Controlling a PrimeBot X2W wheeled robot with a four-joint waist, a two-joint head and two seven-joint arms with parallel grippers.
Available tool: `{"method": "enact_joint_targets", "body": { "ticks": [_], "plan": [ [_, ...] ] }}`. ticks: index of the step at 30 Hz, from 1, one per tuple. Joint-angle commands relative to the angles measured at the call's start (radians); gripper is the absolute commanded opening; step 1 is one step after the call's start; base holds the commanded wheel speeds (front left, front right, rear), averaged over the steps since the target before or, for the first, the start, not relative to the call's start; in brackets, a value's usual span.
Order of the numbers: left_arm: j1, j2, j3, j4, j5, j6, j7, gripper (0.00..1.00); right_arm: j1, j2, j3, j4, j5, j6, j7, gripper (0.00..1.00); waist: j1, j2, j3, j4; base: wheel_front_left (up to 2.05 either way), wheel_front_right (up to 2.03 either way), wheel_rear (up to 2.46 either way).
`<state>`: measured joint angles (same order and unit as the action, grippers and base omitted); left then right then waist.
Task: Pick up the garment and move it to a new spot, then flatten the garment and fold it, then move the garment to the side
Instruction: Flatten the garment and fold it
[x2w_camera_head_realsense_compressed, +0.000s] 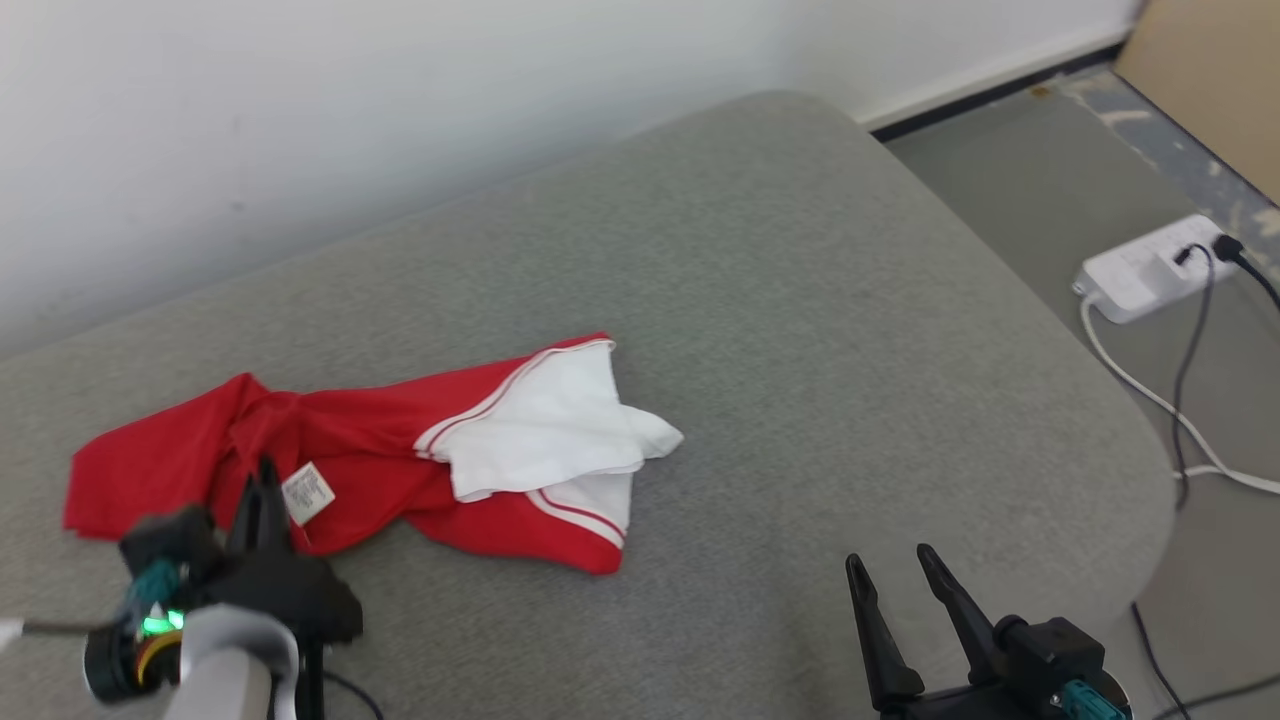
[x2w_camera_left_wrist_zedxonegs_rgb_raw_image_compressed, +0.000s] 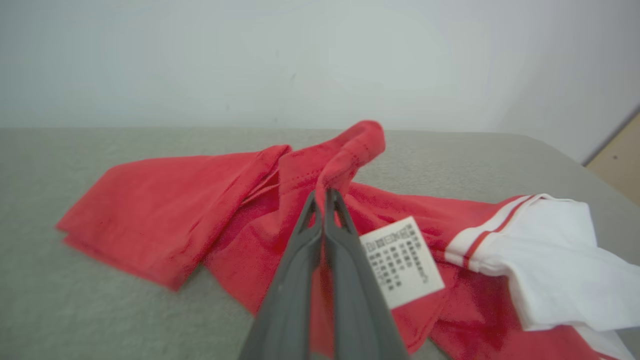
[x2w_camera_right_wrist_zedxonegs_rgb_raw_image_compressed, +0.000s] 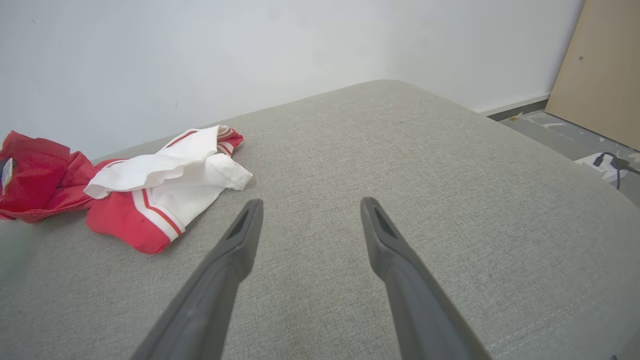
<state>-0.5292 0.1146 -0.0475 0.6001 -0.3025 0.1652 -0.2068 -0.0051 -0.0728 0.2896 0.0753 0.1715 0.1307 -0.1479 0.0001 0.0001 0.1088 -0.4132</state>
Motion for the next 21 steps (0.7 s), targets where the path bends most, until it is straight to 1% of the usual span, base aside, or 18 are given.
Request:
{"method": "enact_joint_targets", "body": {
  "ticks": [1,3,4,6,8,11,14,17,21],
  "plan": [
    [0.045,-0.003,0.009,-0.020,-0.010,0.004,-0.014,0.00,0.013,-0.003,0.000,-0.006,-0.005,0.000,0.004,1.00,-0.0001,-0.0001,-0.023,0.051,0.00,0.00,0.00],
    [0.103,-0.013,0.024,-0.082,-0.029,0.012,-0.031,0.00,0.020,-0.005,-0.005,-0.011,-0.004,0.000,0.009,1.00,-0.0001,-0.0001,-0.032,0.084,0.00,0.00,0.00],
    [0.166,-0.023,0.045,-0.148,-0.053,0.017,-0.044,0.00,0.029,-0.006,-0.011,-0.015,-0.004,0.000,0.013,1.00,-0.0001,-0.0001,-0.047,0.119,0.00,0.00,0.00],
    [0.223,-0.028,0.064,-0.211,-0.069,0.017,-0.049,0.00,0.038,-0.009,-0.009,-0.018,-0.003,0.000,0.019,1.00,-0.0001,-0.0001,-0.060,0.150,0.00,0.00,0.00],
    [0.267,-0.033,0.081,-0.259,-0.090,0.005,-0.052,0.00,0.040,-0.009,-0.006,-0.022,-0.004,0.000,0.023,1.00,-0.0001,-0.0001,-0.071,0.176,0.00,0.00,0.00],
    [0.319,-0.042,0.078,-0.313,-0.107,0.012,-0.052,0.00,0.037,-0.007,-0.001,-0.027,-0.003,0.000,0.030,1.00,-0.0001,-0.0001,-0.086,0.205,0.00,0.00,0.00],
    [0.314,-0.043,0.072,-0.344,-0.127,0.007,-0.036,0.00,0.038,-0.006,0.004,-0.027,-0.001,0.000,0.032,1.00,-0.0001,-0.0001,-0.095,0.217,0.00,0.00,0.00],
    [0.299,-0.033,0.089,-0.368,-0.128,0.022,-0.036,0.00,0.039,-0.004,0.008,-0.025,-0.001,0.000,0.035,1.00,-0.0001,-0.0001,-0.104,0.213,0.00,0.00,0.00],
    [0.322,-0.018,0.118,-0.407,-0.134,0.040,-0.040,0.00,0.045,-0.003,0.003,-0.028,-0.003,0.000,0.035,1.00,-0.0001,-0.0001,-0.109,0.200,0.00,0.00,0.00]
  ]
}}
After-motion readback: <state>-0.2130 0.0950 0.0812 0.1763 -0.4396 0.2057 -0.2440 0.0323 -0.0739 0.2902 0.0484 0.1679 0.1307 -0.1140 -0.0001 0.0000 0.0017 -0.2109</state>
